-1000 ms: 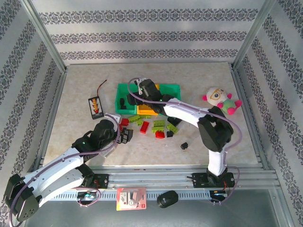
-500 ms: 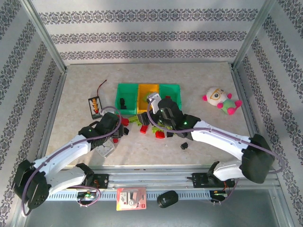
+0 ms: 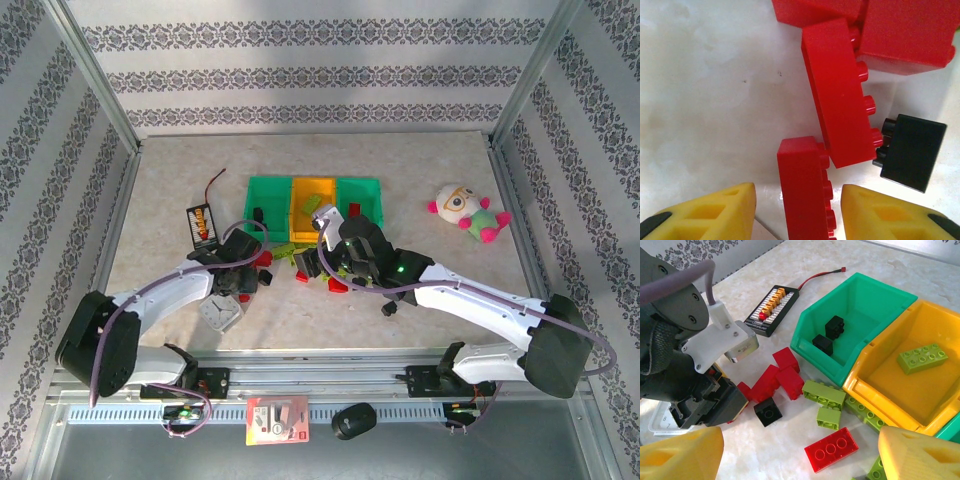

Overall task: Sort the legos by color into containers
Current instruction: Pick up the lego from the bottom-left of the table, then place the lego in the container.

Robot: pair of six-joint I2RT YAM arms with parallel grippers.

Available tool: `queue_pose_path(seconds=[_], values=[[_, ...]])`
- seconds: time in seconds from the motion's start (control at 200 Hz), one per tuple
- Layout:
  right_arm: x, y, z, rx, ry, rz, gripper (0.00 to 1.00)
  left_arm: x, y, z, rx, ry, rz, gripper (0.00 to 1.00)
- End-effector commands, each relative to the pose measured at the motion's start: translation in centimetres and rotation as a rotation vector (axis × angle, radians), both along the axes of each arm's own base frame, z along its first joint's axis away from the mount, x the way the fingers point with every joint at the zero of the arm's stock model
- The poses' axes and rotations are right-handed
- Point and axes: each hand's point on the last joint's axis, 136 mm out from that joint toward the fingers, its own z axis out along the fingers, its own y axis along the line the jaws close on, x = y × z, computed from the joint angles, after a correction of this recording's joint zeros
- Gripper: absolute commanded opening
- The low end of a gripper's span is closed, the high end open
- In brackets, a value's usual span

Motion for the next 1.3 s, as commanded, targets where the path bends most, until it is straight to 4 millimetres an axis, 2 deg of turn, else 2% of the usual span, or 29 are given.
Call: queue_pose_path(seconds=[0.0,0.11,0.17,0.23,0.42,0.54,0.73,0.829,1.019,1.159,1.299], values=[[-0.6,0.4,-0.3,-0.017,0.001,0.034,0.81,-0.1,0.0,-0.2,-0.010,0.031,-0.001,0.47],[-0.6,0.4,-0.3,-0.021,0.001,0.035,0.81,-0.1,-0.1,-0.5,-0.011,0.043,-0.008,0.43],[-0.8,0.3,-0.2,-0.018,0.001,0.040,0.81,-0.1,-0.2,-0.5,-0.017,0.044,-0.013,0.35],[-1.0,0.4,0.0,-0.013,0.000,0.055,0.81,0.0,-0.4,-0.4,-0.024,0.040,-0.018,0.32],[-1.9,0.0,0.5,0.000,0.004,0.076,0.81,0.5,-0.6,1.1,-0.036,-0.001,-0.023,0.25],[-2.2,-1.1,1.1,0.006,-0.014,0.054,0.81,1.6,-1.5,3.4,-0.087,-0.077,-0.039,0.25],[-2.5,-3.3,2.1,0.036,-0.042,0.003,0.81,4.7,-3.2,8.4,-0.140,-0.217,-0.095,0.25],[-2.4,-4.6,2.7,0.061,-0.055,-0.032,0.81,7.3,-5.9,10.8,-0.235,-0.310,-0.151,0.25],[-2.3,-7.3,3.8,0.086,-0.094,-0.102,0.81,11.7,-12.9,15.0,-0.435,-0.479,-0.286,0.24],[-2.3,-9.4,3.5,0.071,-0.099,-0.161,0.81,14.4,-17.6,15.4,-0.466,-0.512,-0.362,0.24],[-2.3,-11.3,3.0,0.075,-0.096,-0.220,0.81,16.8,-21.5,14.6,-0.465,-0.509,-0.416,0.24]])
